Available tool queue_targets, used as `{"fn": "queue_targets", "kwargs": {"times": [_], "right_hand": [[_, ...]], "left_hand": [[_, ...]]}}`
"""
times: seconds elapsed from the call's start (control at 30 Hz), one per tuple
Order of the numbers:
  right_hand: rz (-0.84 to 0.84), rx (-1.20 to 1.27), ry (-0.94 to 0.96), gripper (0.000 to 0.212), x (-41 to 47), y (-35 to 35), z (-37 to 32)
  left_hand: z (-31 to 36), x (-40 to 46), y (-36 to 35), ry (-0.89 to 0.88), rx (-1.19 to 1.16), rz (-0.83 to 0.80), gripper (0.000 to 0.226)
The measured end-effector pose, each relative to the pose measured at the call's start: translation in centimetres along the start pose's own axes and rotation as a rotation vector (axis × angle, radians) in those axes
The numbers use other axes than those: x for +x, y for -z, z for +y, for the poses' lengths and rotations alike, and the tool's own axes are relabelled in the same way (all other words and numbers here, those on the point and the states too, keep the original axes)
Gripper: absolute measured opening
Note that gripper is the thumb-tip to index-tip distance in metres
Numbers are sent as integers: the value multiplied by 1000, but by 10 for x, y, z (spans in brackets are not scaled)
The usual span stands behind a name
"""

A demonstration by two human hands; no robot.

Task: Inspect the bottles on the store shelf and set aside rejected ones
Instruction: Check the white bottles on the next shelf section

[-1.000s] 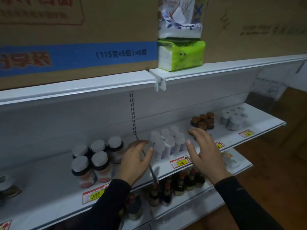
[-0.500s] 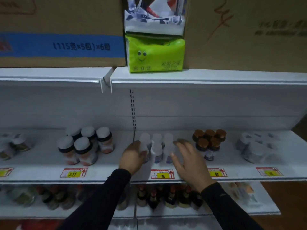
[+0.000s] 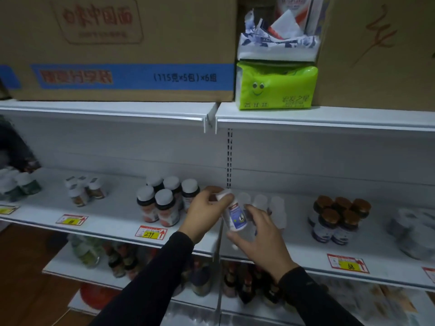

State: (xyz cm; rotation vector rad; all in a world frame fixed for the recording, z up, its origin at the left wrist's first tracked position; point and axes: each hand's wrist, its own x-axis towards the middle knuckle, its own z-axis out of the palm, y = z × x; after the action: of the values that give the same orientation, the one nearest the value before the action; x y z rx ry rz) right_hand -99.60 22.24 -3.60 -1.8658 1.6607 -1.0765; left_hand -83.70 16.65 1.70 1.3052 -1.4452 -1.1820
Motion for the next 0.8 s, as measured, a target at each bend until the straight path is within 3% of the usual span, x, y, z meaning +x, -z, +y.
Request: {"fn": "queue_targets", "kwargs": {"times": [0.13,0.3,0.53,0.6,0.8], "right_hand": [[32,96,-45,68,-1,-9,-8],[70,167,-54,56,-4,-12,-13],[101,189,-94,70,-4,-16,-8],[118,197,-101,63,-3,-15,-7],[110,260,-102,41,-2,-14,-2]], "left_hand": [[3,-3,3,-1,-98,-90,18],[2,-1,6,43,-228,-156,20],[5,4,0,62,-300,-114,38],[6,5,-3,53,-286,-119,42],[10,7,-2,43,-277,-202,25]]}}
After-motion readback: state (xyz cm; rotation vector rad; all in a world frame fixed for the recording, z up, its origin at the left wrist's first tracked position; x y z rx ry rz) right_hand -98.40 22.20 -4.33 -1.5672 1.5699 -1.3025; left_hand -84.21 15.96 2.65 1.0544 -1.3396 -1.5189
